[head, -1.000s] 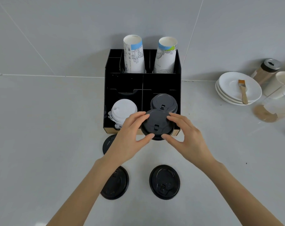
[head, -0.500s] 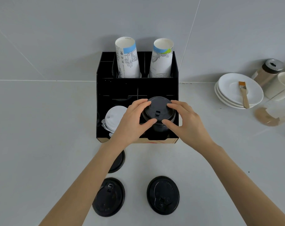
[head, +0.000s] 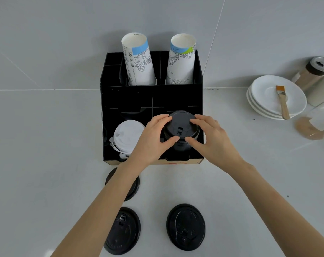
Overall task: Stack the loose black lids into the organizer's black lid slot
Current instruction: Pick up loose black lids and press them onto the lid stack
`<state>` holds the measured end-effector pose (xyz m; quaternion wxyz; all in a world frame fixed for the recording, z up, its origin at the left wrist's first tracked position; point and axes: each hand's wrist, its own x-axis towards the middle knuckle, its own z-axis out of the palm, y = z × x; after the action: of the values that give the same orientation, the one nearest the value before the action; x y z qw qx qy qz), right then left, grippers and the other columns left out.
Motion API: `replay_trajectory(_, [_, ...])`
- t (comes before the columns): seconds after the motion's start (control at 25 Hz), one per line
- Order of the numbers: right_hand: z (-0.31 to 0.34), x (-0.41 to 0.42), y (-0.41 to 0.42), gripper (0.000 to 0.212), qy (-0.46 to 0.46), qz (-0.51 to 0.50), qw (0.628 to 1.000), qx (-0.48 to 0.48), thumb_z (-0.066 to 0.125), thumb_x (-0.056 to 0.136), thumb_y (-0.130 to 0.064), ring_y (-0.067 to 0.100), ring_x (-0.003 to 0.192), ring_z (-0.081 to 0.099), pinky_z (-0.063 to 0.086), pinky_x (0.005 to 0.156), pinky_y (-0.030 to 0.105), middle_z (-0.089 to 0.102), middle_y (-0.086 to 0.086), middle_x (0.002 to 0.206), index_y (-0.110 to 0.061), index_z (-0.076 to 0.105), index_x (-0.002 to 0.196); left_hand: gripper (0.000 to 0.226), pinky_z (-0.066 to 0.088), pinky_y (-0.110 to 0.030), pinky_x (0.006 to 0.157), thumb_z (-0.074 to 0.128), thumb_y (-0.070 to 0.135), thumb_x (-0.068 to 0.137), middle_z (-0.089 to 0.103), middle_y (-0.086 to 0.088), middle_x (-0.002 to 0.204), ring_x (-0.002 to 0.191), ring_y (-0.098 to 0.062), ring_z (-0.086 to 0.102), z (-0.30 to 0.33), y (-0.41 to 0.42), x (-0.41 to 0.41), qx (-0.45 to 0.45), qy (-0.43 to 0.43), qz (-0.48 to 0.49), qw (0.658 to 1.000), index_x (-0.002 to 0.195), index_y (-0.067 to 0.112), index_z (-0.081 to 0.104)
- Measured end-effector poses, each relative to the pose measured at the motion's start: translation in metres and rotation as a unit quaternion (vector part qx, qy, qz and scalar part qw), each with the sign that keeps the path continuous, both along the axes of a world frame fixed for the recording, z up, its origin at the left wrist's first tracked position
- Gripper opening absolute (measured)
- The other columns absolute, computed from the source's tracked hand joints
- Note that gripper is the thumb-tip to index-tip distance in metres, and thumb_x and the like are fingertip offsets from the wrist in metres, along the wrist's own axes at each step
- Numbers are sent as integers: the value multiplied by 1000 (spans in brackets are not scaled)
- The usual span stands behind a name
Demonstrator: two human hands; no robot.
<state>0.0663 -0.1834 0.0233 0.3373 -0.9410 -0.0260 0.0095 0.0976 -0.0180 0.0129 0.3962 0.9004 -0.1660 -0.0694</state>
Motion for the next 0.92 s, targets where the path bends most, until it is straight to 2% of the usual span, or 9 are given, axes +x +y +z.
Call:
replay_trajectory(0.16, [-3,-6,4,52,1,-11,1000,-21,59,83,-22,21,132,30,34,103,34,36,6,143,-10,39,130,55,24,-11,96,62,22,81,38,-3,139,126,-14,37,-5,0,-2,17,-12,-2,1000,130,13,38])
replay_trajectory(0.32, [-1,-7,6,52,6,-10,999,-36,57,85,-23,23,133,28,32,106,39,35,8,144,-10,36,131,56,26,-20,102,60,22,82,37,-4,140,129,-17,35,-2,-2,-1,30,-11,-10,999,131,12,36])
replay_trajectory(0.68, [-2,-6,4,51,7,-21,999,-28,55,86,-23,24,130,27,28,106,32,37,8,143,-9,36,131,53,27,-28,106,55,26,86,34,-5,143,131,-19,32,2,-4,2,67,-25,-37,997,132,12,34])
replay_trajectory(0.92, [-4,-6,5,51,1,-20,999,-40,55,86,-23,28,129,28,30,106,36,37,11,143,-7,36,131,52,28,-26,104,55,27,85,34,-3,143,131,-18,33,3,-3,2,66,-23,-35,997,132,13,35])
